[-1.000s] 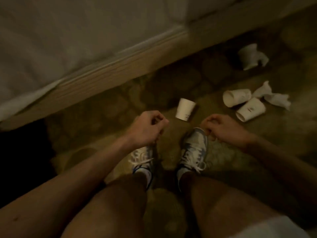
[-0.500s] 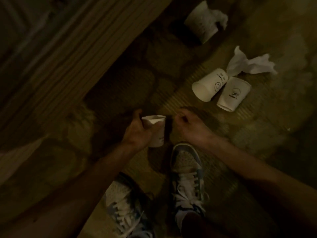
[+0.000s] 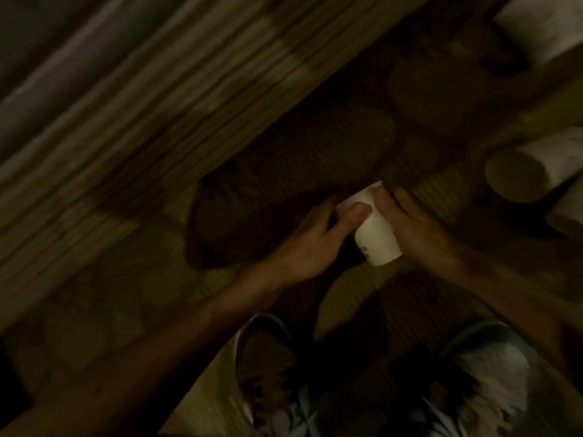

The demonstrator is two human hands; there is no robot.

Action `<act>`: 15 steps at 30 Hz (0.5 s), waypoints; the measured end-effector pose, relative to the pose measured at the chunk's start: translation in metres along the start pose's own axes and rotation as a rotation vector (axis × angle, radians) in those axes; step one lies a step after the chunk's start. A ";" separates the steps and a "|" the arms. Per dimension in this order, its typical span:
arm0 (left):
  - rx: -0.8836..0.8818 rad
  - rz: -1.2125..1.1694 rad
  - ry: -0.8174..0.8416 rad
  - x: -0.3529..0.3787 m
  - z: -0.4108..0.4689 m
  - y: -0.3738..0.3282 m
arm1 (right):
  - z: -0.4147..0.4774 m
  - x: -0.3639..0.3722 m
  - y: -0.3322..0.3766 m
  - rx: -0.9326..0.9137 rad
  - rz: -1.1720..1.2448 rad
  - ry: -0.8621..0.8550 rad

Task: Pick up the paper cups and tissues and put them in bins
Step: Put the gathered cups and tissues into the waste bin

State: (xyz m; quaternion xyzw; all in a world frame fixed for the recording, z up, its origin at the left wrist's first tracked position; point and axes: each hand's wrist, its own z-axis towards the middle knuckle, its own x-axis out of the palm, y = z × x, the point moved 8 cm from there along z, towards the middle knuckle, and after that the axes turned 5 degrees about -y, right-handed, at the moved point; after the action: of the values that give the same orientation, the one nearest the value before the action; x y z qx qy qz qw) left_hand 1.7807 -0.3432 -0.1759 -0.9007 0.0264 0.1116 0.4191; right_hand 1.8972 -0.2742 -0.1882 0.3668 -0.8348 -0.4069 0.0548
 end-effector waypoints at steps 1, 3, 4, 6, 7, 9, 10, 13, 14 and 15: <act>0.002 0.016 -0.046 -0.014 -0.004 0.004 | 0.002 0.009 0.004 0.003 -0.027 0.015; -0.038 0.035 -0.176 -0.045 -0.017 0.017 | 0.005 0.029 0.010 0.014 -0.053 0.072; -0.034 0.014 -0.245 -0.061 -0.025 0.023 | 0.006 0.039 0.013 -0.004 -0.071 0.107; -0.017 0.021 -0.375 -0.093 -0.044 0.038 | 0.005 0.060 0.021 -0.041 -0.118 0.186; -0.018 0.109 -0.396 -0.104 -0.052 0.048 | 0.003 0.069 0.023 -0.049 -0.136 0.229; -0.071 0.455 -0.336 -0.114 -0.066 0.071 | -0.005 0.084 0.024 -0.052 -0.157 0.290; -0.124 0.612 -0.282 -0.113 -0.070 0.086 | -0.007 0.090 0.023 -0.056 -0.162 0.310; -0.274 0.687 -0.148 -0.093 -0.076 0.122 | -0.007 0.098 0.015 -0.057 -0.166 0.337; -0.253 0.663 -0.147 -0.087 -0.074 0.125 | -0.007 0.097 0.014 -0.061 -0.169 0.335; -0.208 0.644 -0.158 -0.082 -0.071 0.124 | -0.006 0.095 0.012 -0.061 -0.172 0.326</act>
State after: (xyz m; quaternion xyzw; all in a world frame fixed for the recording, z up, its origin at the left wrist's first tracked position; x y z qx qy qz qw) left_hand 1.6957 -0.4810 -0.2058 -0.8726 0.2650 0.3096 0.2693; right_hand 1.8235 -0.3354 -0.1956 0.4959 -0.7678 -0.3705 0.1654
